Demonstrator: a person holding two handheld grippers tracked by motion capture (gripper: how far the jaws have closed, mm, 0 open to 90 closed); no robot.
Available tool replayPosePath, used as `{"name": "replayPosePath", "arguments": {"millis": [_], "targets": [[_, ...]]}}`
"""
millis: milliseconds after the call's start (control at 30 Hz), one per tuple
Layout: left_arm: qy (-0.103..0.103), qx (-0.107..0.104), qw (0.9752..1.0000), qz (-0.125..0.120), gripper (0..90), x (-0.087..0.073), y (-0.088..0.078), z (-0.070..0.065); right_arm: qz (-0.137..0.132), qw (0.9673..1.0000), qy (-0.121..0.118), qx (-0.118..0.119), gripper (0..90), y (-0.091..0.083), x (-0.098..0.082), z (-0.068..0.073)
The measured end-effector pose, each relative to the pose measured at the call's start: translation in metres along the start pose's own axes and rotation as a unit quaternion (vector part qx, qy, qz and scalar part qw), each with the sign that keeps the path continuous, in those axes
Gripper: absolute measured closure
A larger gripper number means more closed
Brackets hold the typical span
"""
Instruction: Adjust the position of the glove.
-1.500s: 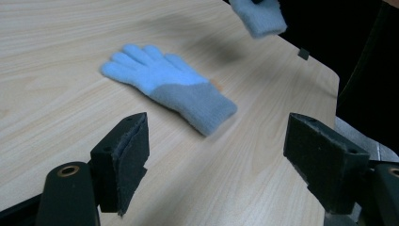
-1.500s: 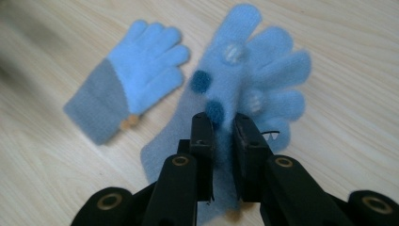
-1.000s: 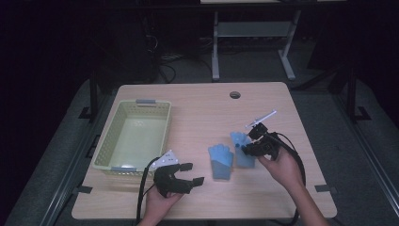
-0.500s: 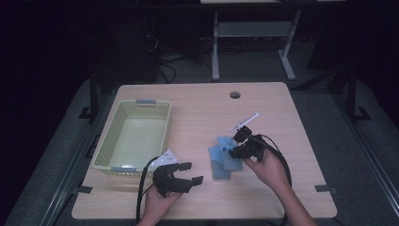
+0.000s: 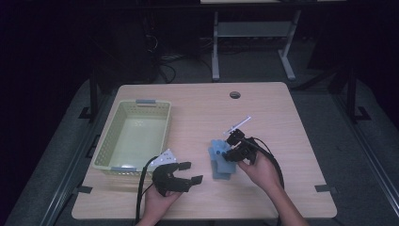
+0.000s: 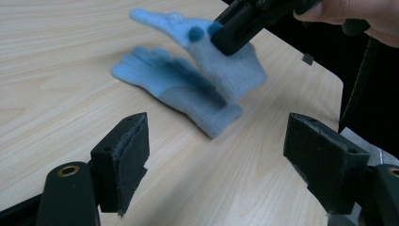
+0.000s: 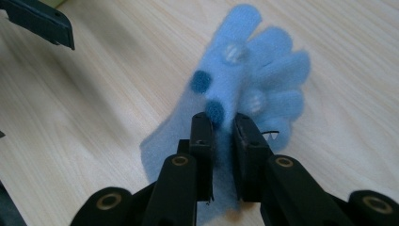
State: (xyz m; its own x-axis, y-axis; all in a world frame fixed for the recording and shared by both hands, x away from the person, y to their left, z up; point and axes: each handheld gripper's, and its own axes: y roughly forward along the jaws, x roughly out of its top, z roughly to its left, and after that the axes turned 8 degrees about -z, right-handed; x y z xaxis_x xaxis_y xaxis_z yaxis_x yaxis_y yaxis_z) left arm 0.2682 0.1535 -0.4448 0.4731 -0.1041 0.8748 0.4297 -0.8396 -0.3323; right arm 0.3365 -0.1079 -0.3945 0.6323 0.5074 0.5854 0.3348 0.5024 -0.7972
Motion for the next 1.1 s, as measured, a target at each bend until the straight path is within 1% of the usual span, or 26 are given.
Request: {"name": "replayPosePath", "arguments": {"millis": [300, 467, 567, 667, 733, 833, 900, 1033, 1100], "targets": [[0.001, 0.000, 1.0000, 0.001, 22.5, 0.000, 0.000, 0.000, -0.001, 1.0000, -0.001, 0.007, 79.5, 0.007, 0.001, 0.006], [0.005, 0.000, 1.0000, 0.002, 22.5, 0.000, -0.001, 0.000, 0.000, 0.9999, 0.006, 0.011, 79.3, 0.010, 0.000, 0.007], [0.005, -0.001, 1.0000, 0.004, 22.5, 0.000, -0.001, 0.000, 0.001, 0.9999, 0.008, 0.007, 79.1, 0.012, -0.001, 0.006], [0.004, -0.001, 1.0000, 0.003, 22.5, 0.000, 0.000, 0.000, 0.001, 0.9999, 0.016, 0.003, 78.4, 0.015, -0.002, 0.006], [0.005, 0.000, 1.0000, 0.004, 22.5, 0.000, 0.000, 0.000, 0.005, 0.9999, 0.011, -0.005, 78.0, 0.018, -0.003, 0.006], [0.003, 0.000, 1.0000, 0.003, 22.5, 0.000, 0.000, -0.001, 0.008, 0.9999, 0.013, -0.007, 76.7, 0.023, -0.004, 0.006], [0.002, 0.000, 1.0000, 0.004, 22.5, 0.000, -0.001, 0.000, 0.013, 0.9998, 0.009, -0.015, 75.8, 0.026, -0.005, 0.007], [0.002, -0.001, 1.0000, 0.004, 22.5, 0.000, 0.000, 0.000, 0.017, 0.9995, 0.010, -0.024, 74.8, 0.030, -0.007, 0.007], [0.002, -0.001, 1.0000, 0.004, 22.5, 0.000, 0.000, 0.000, 0.017, 0.9995, 0.011, -0.023, 74.4, 0.031, -0.007, 0.006]]}}
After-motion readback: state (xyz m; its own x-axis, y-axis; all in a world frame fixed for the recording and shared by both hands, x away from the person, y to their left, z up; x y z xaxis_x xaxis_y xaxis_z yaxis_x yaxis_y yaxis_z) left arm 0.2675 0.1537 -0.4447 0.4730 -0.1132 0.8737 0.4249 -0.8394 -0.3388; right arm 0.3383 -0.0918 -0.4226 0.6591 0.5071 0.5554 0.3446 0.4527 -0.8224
